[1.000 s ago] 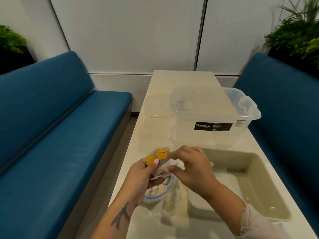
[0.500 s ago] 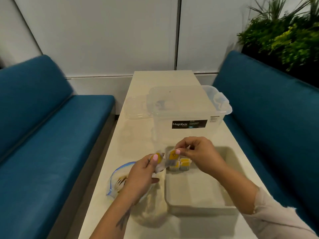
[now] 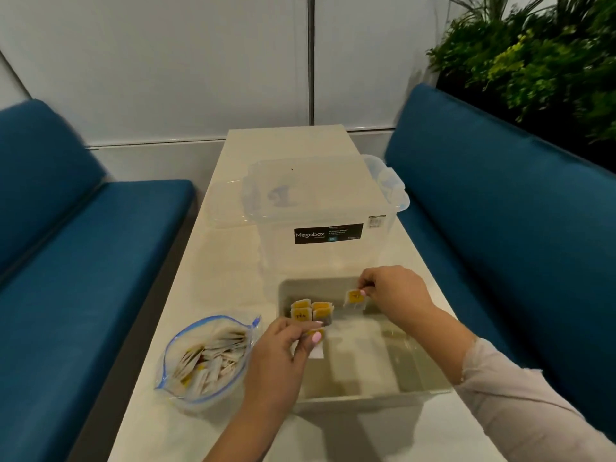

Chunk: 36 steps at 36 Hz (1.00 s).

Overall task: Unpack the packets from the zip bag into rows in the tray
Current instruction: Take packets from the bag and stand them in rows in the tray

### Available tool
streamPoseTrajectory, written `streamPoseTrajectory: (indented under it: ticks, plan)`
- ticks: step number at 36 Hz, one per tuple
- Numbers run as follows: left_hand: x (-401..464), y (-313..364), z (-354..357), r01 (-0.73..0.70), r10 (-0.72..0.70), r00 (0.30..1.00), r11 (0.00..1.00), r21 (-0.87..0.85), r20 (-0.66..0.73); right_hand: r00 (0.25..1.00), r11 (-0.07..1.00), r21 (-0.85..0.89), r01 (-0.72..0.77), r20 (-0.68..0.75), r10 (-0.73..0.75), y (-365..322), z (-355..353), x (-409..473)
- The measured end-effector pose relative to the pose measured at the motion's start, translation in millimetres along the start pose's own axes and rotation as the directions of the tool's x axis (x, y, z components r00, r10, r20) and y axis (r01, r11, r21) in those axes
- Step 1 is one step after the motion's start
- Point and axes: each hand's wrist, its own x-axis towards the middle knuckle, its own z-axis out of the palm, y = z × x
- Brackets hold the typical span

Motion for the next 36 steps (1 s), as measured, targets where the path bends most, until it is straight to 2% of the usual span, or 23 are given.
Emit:
streamPoseTrajectory:
  ticks: [10, 21, 29, 36]
  plan:
    - [-8, -13, 16, -0.131, 0.137, 0.99, 0.982, 0.134, -0.034, 0.998, 0.988, -0.147, 0.04, 0.061, -0.031, -1, 41, 27]
    - [-8, -12, 17, -0.12, 0.126, 0.992, 0.978, 0.17, -0.029, 0.998, 0.993, -0.107, 0.048, 0.053, -0.042, 2, 56, 31]
    - [-8, -11, 15, -0.111, 0.115, 0.993, 0.974, 0.196, -0.009, 0.996, 0.983, -0.16, 0.085, 0.016, -0.084, 2, 59, 31]
    - [-9, -1, 10, -0.059, 0.059, 0.998, 0.987, 0.151, 0.009, 0.993, 0.983, -0.152, 0.104, -0.032, -0.11, 6, 59, 29]
